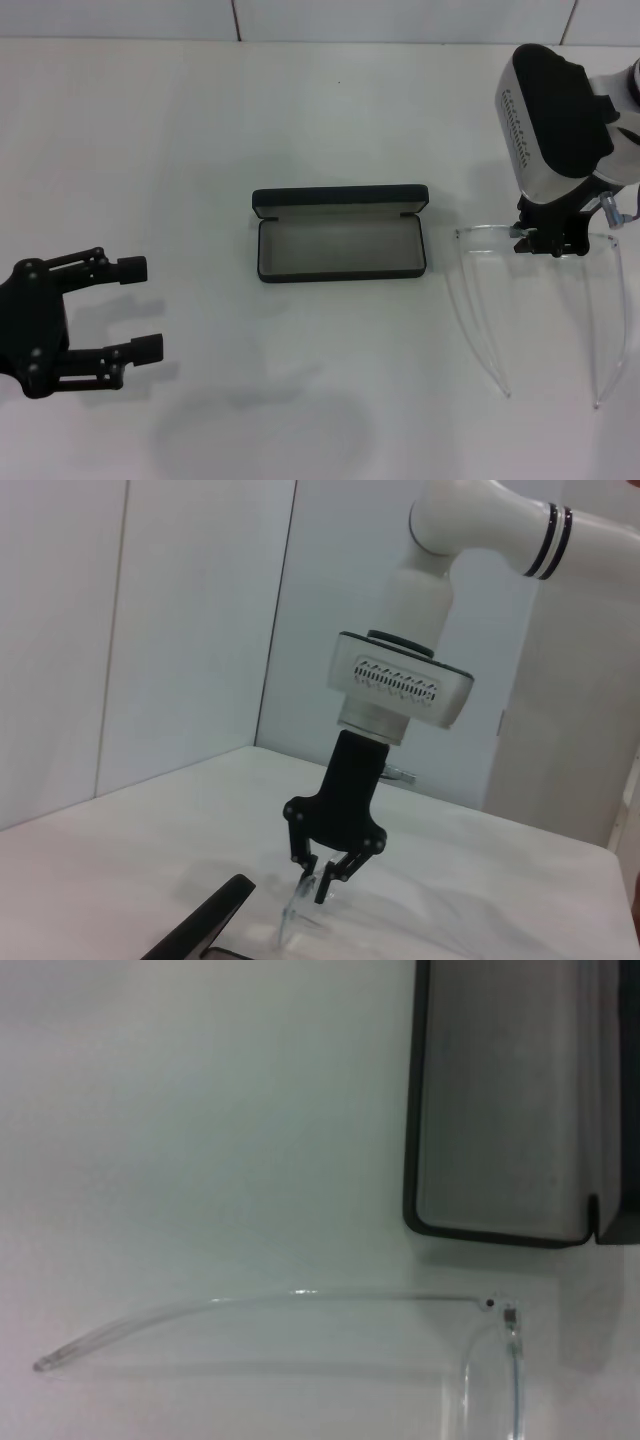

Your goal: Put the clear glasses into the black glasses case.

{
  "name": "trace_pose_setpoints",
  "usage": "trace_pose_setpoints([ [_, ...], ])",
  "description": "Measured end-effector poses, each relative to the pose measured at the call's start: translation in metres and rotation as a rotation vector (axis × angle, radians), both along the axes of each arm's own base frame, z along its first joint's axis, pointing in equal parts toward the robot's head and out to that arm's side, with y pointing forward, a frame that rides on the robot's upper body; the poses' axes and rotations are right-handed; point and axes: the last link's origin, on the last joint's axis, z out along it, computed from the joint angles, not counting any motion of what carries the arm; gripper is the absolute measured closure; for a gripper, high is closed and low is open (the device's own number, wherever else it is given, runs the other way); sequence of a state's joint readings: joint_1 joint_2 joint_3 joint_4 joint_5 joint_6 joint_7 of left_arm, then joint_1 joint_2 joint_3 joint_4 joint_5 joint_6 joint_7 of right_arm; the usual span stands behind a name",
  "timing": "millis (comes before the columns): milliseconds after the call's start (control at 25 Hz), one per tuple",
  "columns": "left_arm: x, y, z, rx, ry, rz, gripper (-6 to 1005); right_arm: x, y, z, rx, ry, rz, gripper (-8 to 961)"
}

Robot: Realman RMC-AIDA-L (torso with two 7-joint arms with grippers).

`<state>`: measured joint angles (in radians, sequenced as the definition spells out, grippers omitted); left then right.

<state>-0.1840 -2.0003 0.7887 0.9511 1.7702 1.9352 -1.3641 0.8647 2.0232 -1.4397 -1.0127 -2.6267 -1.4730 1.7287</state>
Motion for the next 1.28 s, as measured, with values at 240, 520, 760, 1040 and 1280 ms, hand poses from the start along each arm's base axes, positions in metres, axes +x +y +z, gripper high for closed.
trace_pose_setpoints([
  [240,0.000,0.001,0.000,0.005,0.000,0.002,205,-0.004,-0.010,0.014,-0.016,0.010,-0.018,838],
  [520,0.002,0.003,0.001,0.013,-0.005,-0.006,214,-0.003,-0.031,0.049,0.021,0.068,-0.046,849],
  [760,0.004,0.006,0.009,0.059,-0.024,-0.007,221,-0.003,-0.044,0.078,0.027,0.239,-0.123,859],
  [1040,0.017,0.011,0.020,0.135,-0.120,-0.058,229,0.009,-0.047,0.097,0.084,0.385,-0.162,874],
  [1280,0.036,0.015,0.030,0.252,-0.245,-0.152,237,0.017,-0.051,0.096,0.078,0.582,-0.219,888],
])
